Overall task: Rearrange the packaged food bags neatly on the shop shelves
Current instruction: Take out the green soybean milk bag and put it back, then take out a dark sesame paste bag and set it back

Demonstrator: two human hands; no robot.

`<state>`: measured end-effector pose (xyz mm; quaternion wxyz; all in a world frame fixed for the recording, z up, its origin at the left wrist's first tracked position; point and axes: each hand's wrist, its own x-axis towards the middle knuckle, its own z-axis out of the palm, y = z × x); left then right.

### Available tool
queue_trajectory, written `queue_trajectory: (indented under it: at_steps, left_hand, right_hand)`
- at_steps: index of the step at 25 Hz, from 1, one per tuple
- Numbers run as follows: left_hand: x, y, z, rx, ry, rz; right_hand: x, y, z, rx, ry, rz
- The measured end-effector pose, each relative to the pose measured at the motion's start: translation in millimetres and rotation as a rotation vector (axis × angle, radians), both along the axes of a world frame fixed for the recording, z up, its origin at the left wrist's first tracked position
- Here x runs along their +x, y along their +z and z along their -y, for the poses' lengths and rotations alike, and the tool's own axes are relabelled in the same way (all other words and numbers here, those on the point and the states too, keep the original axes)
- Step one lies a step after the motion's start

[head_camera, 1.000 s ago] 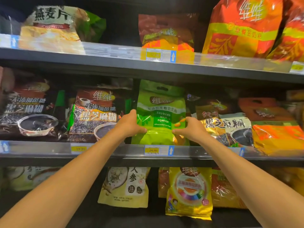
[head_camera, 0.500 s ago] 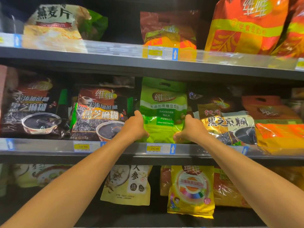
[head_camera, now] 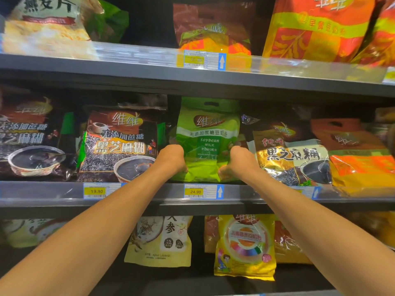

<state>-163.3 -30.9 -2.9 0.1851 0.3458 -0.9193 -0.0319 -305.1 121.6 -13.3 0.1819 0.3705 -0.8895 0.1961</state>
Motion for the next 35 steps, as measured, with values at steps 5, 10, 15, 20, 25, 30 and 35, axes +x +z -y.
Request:
queue_trajectory:
  at_steps: [5, 10, 15, 20, 25, 30, 35]
  left_hand:
    - [3.3, -2.4, -1.9, 0.020, -0.011, -0.029]
    - [21.6, -0.1, -11.0, 0.197, -0.071, -0.067]
    - [42.5, 4.7, -26.7, 0.242, -0.169, -0.176]
    - [76.9, -5.5, -42.1, -0.095, -0.219, -0.358]
    - [118.5, -29.6, -53.8, -0.399, -0.107, -0.349]
    - [172.3, -56.6, -77.2, -0.448, -0.053, -0.334]
    - [221.6, -80.5, -86.9, -0.418, -0.017, -0.290]
  right_hand:
    - [3.6, 0.6, -2.8, -0.005, -0.008, 0.032]
    - [11.4, 4.8, -11.9, -0.030, 0.040, 0.179]
    - [24.0, 11.3, -33.2, -0.108, 0.108, 0.150]
    - [43.1, 6.9, -64.3, -0.147, 0.163, -0.098]
    - [66.7, -7.6, -89.7, -0.163, 0.199, -0.348]
    - [104.0, -28.4, -110.2, -0.177, 0.267, -0.392]
    - [141.1, -50.0, -114.7, -0.176, 0.336, -0.330]
